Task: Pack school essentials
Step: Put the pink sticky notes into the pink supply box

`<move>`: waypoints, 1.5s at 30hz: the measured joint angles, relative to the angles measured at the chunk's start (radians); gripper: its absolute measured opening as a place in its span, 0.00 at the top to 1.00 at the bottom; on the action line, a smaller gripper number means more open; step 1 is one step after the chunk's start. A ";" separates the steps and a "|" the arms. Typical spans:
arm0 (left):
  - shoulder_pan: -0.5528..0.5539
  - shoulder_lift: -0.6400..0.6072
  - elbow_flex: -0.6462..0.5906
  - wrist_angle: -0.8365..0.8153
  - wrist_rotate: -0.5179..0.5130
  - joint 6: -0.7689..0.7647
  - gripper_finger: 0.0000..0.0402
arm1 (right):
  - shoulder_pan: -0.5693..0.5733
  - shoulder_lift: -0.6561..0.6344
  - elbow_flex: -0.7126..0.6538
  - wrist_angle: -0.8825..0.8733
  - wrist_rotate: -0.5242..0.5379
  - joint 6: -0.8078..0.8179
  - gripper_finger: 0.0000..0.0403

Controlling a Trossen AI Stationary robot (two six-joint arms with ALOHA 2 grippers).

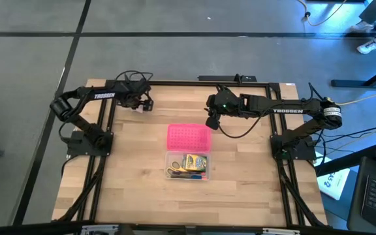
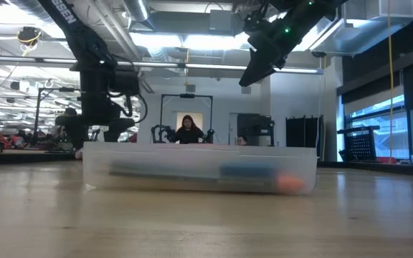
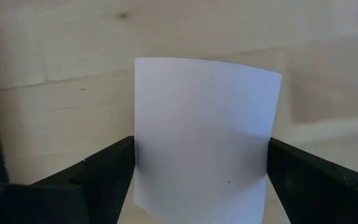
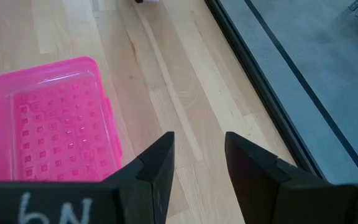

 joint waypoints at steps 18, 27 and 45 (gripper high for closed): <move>-0.339 -0.202 0.003 -0.049 0.037 0.042 0.16 | 0.000 0.000 0.000 0.007 0.000 0.000 0.64; -0.617 -0.300 0.003 -0.017 0.052 -0.026 0.16 | 0.001 0.000 0.000 0.005 -0.010 0.031 0.64; -0.994 -0.214 0.005 0.269 -0.005 0.025 0.16 | 0.001 0.000 0.000 -0.011 -0.700 -0.136 0.64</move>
